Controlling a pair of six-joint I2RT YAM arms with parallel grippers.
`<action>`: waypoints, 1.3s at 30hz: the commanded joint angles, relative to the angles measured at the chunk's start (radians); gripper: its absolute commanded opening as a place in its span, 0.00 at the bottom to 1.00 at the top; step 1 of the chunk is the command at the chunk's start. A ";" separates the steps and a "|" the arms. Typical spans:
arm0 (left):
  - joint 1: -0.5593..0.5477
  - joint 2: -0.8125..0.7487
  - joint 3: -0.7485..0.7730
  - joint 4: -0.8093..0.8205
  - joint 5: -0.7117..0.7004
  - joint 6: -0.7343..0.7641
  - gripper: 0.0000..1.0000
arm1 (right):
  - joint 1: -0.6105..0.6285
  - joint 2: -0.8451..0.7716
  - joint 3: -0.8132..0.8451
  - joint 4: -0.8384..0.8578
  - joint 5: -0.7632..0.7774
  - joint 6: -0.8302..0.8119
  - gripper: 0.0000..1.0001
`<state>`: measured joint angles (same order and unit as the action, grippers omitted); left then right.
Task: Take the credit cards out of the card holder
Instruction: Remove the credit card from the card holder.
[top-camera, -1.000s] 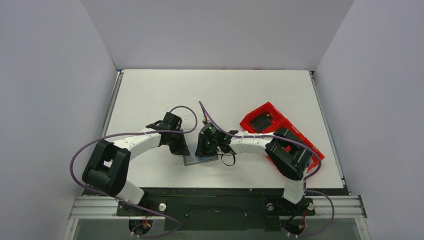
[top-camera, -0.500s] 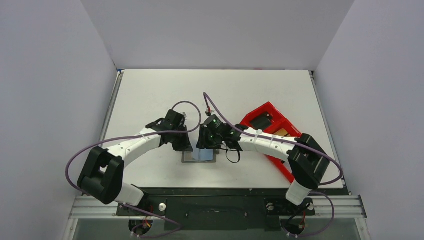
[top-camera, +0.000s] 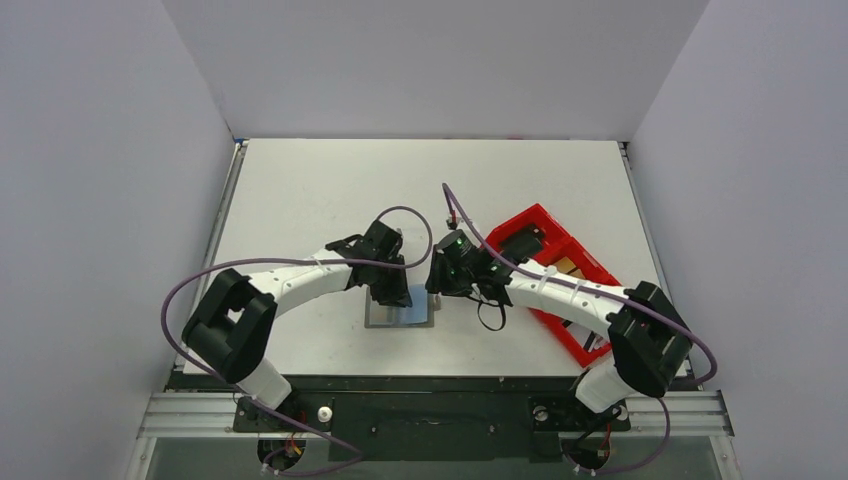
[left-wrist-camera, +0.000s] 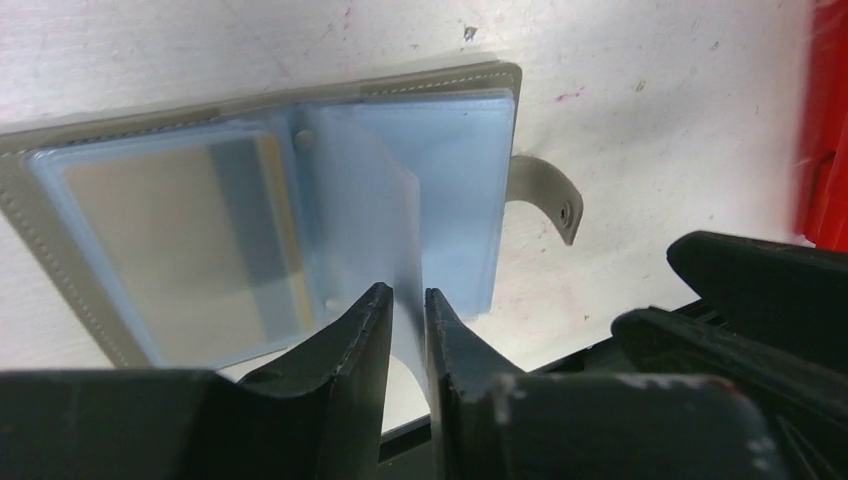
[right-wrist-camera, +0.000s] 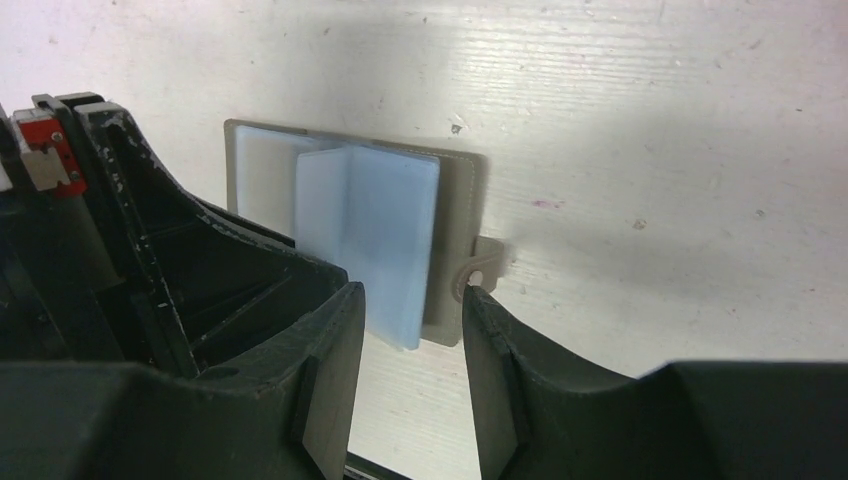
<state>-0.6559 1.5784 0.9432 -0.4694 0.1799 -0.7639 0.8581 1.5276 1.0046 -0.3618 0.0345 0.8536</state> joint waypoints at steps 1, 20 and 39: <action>-0.019 0.049 0.076 0.060 0.000 -0.020 0.22 | -0.005 -0.070 -0.034 0.007 0.051 0.014 0.38; -0.014 0.093 0.154 0.051 0.024 -0.010 0.52 | 0.004 -0.083 -0.051 0.010 0.043 0.027 0.38; 0.174 -0.089 -0.007 -0.006 0.013 0.064 0.47 | 0.123 0.123 0.174 -0.007 0.031 0.023 0.36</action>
<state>-0.4873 1.5127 0.9325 -0.4706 0.1867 -0.7261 0.9775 1.6501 1.1286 -0.3763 0.0513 0.8757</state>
